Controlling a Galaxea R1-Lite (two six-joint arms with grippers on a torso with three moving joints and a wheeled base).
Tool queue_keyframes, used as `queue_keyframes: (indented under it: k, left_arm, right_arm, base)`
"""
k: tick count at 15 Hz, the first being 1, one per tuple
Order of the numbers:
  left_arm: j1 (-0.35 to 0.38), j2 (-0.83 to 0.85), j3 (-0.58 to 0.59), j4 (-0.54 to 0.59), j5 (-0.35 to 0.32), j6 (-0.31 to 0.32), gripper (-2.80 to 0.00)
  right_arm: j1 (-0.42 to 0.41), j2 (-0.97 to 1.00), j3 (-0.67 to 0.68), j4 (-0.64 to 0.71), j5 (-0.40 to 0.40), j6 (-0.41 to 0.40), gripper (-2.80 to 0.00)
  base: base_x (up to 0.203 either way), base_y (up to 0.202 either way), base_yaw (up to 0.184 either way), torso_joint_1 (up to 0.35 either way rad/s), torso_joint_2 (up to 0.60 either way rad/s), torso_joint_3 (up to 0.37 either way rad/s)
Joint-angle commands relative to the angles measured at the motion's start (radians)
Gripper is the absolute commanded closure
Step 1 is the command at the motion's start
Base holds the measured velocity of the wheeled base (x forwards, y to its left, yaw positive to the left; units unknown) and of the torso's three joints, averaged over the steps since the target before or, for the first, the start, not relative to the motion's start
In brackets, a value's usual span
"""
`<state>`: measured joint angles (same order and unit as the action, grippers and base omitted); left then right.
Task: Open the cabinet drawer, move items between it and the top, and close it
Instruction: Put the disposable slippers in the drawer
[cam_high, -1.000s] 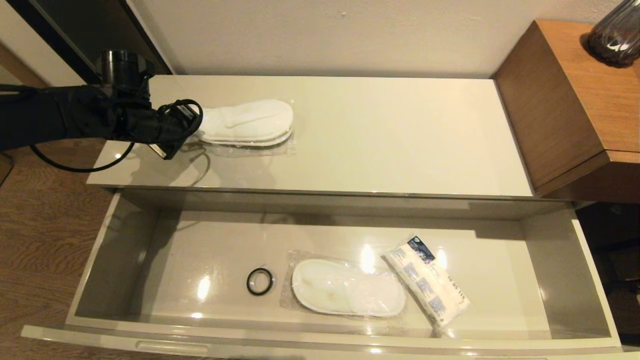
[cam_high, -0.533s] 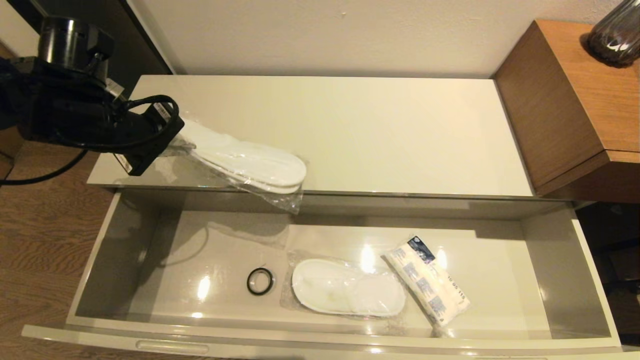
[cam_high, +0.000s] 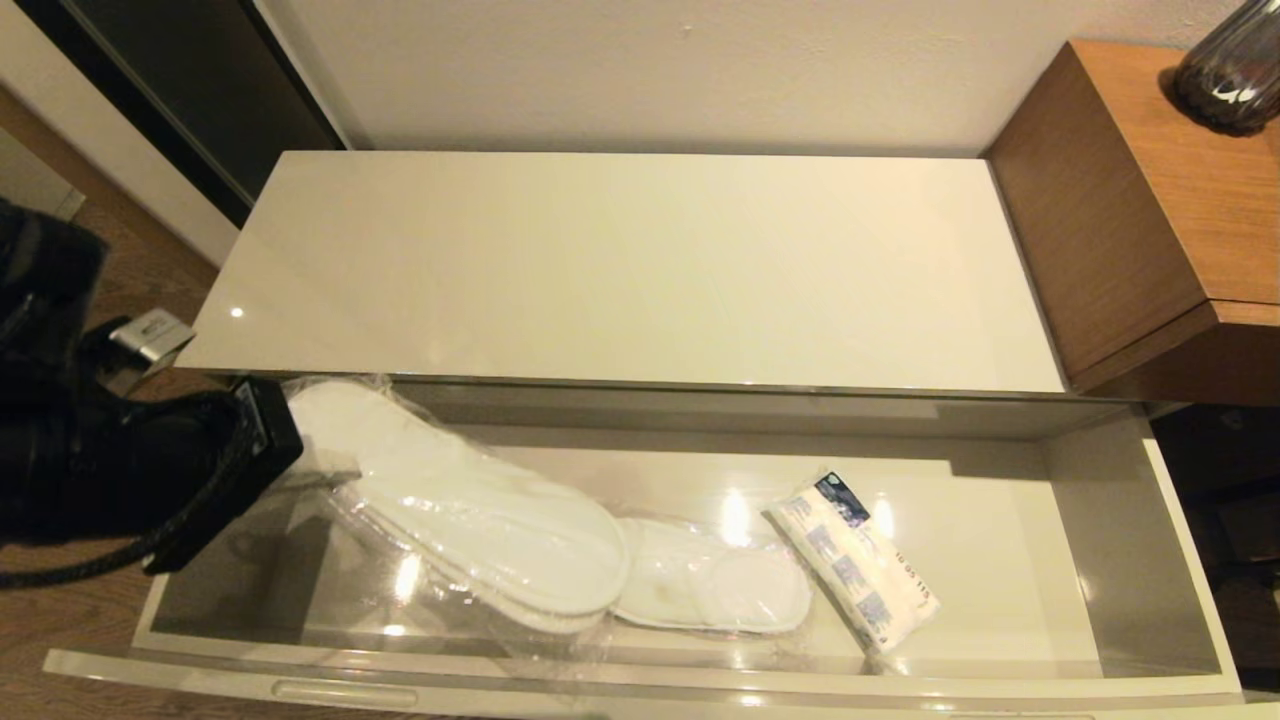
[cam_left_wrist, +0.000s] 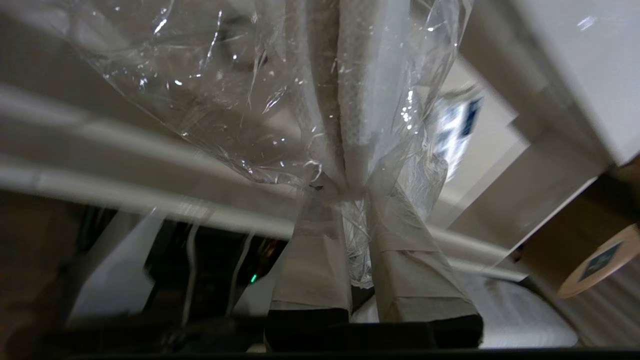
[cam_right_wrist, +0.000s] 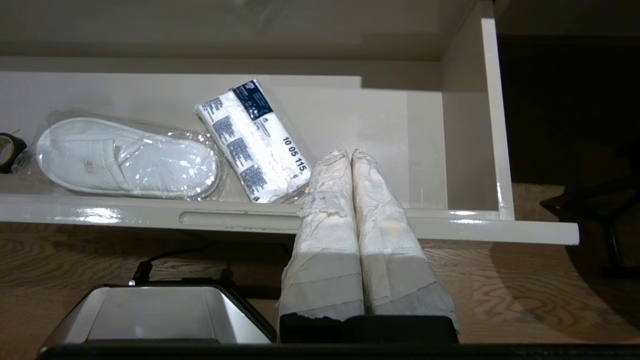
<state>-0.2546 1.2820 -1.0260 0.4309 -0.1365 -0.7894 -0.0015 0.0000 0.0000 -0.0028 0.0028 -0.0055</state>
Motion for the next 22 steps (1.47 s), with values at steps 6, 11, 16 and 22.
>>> queue_keyframes:
  k: [6,11,16,22]
  left_arm:
    - [-0.005,0.072,0.159,-0.118,0.006,-0.013,0.0]
    - [0.05,0.302,0.161,-0.387,0.005,-0.039,0.0]
    - [0.112,0.425,0.159,-0.475,0.005,-0.073,0.0]
    - [0.146,0.572,0.129,-0.563,0.008,-0.066,-2.8]
  right_arm:
    - [0.0,0.002,0.0,0.0,0.0,-0.001,0.0]
    - [0.0,0.0,0.0,0.0,0.0,-0.001,0.0]
    - [0.0,0.0,0.0,0.001,0.0,-0.001,0.0]
    - [0.0,0.002,0.0,0.0,0.0,-0.001,0.0]
  base:
    - [0.0,0.0,0.0,0.0,0.0,0.0]
    - [0.0,0.0,0.0,0.0,0.0,0.0]
    - [0.0,0.0,0.0,0.0,0.0,0.0]
    - [0.0,0.0,0.0,0.0,0.0,0.0]
